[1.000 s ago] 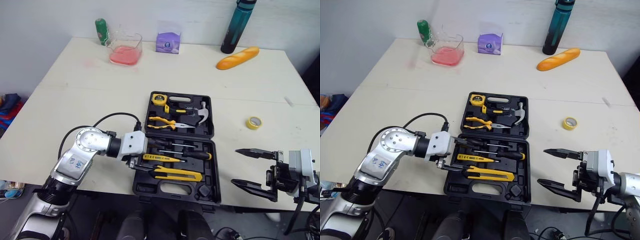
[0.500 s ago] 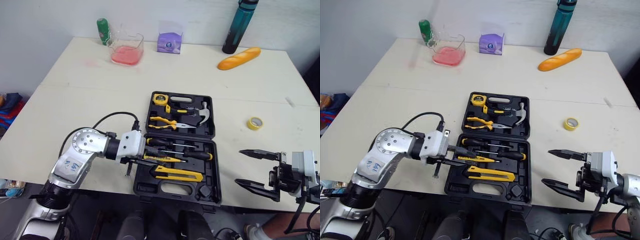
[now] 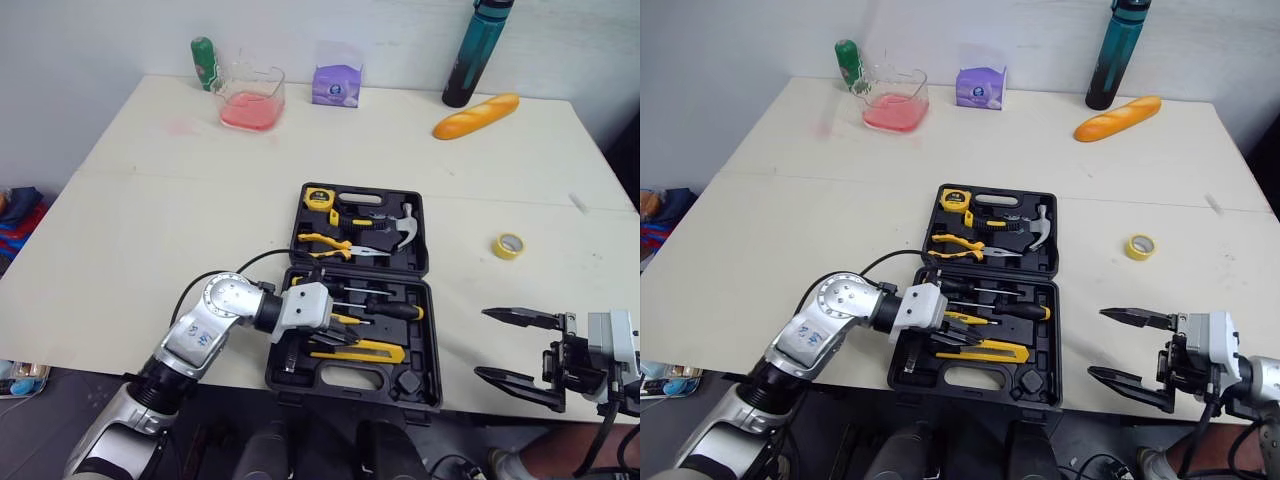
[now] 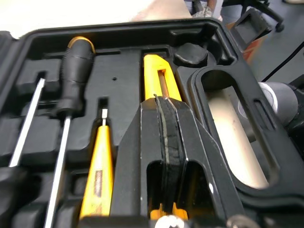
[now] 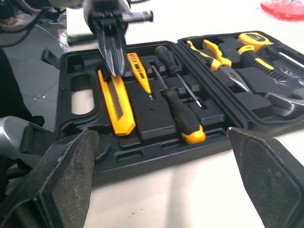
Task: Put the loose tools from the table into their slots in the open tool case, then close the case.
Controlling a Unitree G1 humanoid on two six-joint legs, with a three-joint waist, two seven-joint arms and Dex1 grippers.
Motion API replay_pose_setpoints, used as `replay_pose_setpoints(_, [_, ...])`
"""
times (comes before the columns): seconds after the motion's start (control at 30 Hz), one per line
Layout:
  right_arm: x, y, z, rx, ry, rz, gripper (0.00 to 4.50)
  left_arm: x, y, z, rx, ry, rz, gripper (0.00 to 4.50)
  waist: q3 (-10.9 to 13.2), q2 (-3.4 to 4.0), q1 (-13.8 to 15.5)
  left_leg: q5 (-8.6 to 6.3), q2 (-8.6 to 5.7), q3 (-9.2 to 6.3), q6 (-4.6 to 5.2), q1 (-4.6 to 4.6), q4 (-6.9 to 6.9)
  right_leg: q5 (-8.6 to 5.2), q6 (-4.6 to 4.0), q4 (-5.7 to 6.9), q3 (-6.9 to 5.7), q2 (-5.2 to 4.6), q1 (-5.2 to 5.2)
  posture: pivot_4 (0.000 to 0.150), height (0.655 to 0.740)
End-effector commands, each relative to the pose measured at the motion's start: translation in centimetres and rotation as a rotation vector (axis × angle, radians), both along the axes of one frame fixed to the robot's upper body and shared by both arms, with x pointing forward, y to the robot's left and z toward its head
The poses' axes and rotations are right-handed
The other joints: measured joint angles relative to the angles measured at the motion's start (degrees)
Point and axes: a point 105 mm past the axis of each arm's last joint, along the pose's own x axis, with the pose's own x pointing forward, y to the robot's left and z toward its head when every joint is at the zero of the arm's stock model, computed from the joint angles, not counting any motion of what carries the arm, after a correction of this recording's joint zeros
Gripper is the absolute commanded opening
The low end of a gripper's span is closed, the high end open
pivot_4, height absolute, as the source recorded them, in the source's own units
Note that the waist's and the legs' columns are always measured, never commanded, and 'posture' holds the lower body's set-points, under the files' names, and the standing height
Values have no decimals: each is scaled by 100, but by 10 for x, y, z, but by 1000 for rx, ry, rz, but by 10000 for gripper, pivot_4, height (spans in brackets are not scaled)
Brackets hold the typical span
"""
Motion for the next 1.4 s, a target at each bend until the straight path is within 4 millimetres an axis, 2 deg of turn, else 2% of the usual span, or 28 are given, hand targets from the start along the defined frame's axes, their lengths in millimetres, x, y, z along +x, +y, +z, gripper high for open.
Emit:
replay_pose_setpoints(0.03, [-3,2,16,1,-51,-4,45000,3,-3,-1,16,-19,10,408,0,0,4,0,0,0,0,0,0,0,0,-1,0,0,0,1500,7400])
replay_pose_setpoints(0.23, [-4,5,19,4,-50,-9,45000,5,6,-20,118,-14,34,408,-2,1,8,0,-1,-1,0,4,0,0,0,-3,1,-4,3,1500,7400])
replay_pose_setpoints(0.37, [-2,7,19,7,-51,-10,45000,-2,20,-42,249,17,17,408,-12,14,-14,0,1,-1,-1,12,0,0,0,-4,3,-2,8,1500,7400])
replay_pose_setpoints(0.57, [3,11,20,13,-56,-9,45000,9,25,-54,285,26,100,408,-25,23,-7,0,3,2,-1,23,-1,-1,-2,-3,5,-2,17,1500,7400])
replay_pose_setpoints(0.67, [5,11,19,14,-59,-11,45000,9,24,-50,262,9,91,408,-25,23,-6,-1,3,1,-1,55,-6,-1,-2,-11,5,-5,50,1500,7400])
replay_pose_setpoints(0.77, [7,10,18,14,-60,-18,45000,11,18,-37,200,-21,72,408,-26,25,-10,-22,14,-4,-2,93,-13,-4,-8,-30,16,-9,96,1500,7400])
replay_pose_setpoints(0.9, [9,7,13,23,-62,-40,45000,10,7,-14,61,-95,31,408,-26,26,-3,-27,15,-9,-2,90,-13,-4,-8,-34,43,-23,94,1500,7400])
replay_pose_setpoints(1.03, [11,0,7,39,-64,-77,45000,6,4,11,-55,-117,4,408,-23,30,-2,-27,14,-11,-2,80,-13,-4,-8,-43,37,-18,90,1500,7400])
replay_pose_setpoints(1.17, [14,-15,4,74,-75,-161,45000,9,14,43,-172,-147,35,12028,-19,36,-3,-27,13,-12,-1,69,-13,-3,-6,-54,26,-11,86,1500,7400])
replay_pose_setpoints(1.27, [18,-39,3,121,-80,-290,45000,19,38,65,-225,-117,144,25600,-18,36,-5,-28,12,-12,0,67,-13,-3,-5,-60,21,-11,87,1500,7400])
replay_pose_setpoints(1.4, [20,-73,3,124,-159,-449,45000,31,71,71,-255,-110,319,42831,-6,56,-24,-28,12,-10,0,71,-13,-3,-5,-58,10,-8,87,1500,7400])
